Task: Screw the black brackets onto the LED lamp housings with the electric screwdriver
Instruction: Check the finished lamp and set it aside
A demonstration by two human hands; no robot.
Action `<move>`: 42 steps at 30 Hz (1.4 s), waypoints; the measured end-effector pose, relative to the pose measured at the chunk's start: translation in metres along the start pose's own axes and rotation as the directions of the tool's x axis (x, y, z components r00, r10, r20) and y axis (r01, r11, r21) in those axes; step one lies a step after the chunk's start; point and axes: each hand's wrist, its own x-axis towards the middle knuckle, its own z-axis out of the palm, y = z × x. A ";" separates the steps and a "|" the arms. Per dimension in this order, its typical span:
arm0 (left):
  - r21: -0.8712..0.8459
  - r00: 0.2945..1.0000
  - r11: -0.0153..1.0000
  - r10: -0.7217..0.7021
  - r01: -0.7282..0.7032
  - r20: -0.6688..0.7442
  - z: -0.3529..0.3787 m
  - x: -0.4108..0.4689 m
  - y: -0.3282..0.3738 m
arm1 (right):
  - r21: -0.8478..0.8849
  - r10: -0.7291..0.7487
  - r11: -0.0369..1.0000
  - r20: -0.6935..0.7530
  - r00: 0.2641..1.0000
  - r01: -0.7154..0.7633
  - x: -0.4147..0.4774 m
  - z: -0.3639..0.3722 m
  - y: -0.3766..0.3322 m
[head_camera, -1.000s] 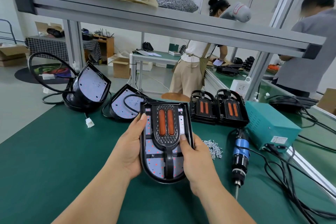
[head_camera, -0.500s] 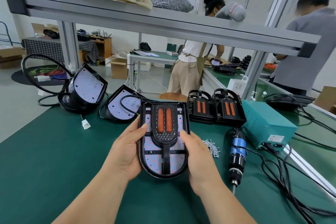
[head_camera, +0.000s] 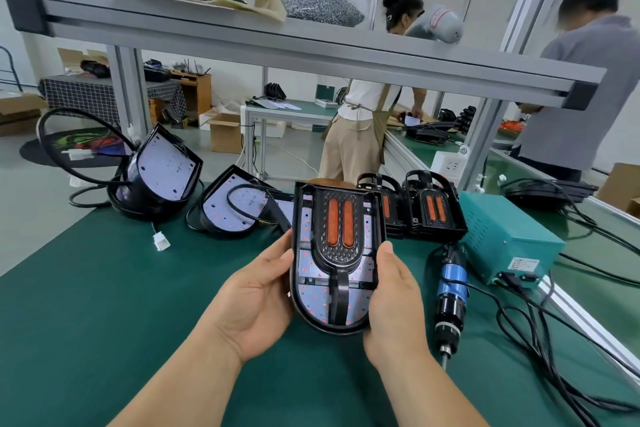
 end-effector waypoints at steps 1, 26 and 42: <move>-0.006 1.000 1.000 0.007 -0.007 -0.007 0.000 0.000 0.000 | 0.008 0.010 1.000 0.010 1.000 -0.010 0.001 -0.001 0.000; -0.009 0.995 0.998 0.056 -0.057 -0.086 0.058 0.010 -0.011 | 0.173 0.197 0.963 0.073 0.978 -0.207 -0.007 -0.045 -0.064; 0.082 0.955 0.974 -0.225 0.213 0.192 0.235 0.038 -0.158 | 0.279 0.039 0.956 -0.426 0.904 0.090 -0.078 -0.241 -0.134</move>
